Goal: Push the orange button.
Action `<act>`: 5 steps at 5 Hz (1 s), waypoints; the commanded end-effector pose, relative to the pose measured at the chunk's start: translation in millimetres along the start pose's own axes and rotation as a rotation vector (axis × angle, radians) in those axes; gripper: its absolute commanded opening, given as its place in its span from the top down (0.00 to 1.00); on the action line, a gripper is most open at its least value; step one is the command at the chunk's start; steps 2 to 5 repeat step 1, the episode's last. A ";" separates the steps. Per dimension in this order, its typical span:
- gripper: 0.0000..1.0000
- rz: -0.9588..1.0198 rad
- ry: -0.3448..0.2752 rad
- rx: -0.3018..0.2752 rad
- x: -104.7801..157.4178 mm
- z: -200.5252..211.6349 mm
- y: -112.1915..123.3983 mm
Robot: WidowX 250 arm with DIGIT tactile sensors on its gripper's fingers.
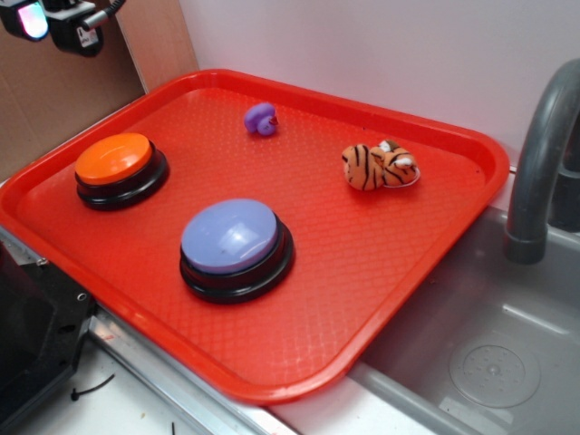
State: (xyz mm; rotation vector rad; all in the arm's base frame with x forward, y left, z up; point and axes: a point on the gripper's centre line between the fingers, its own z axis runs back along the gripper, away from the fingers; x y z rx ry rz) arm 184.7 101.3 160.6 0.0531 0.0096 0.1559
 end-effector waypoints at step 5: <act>0.00 -0.006 -0.066 0.105 0.8 12.1 5.7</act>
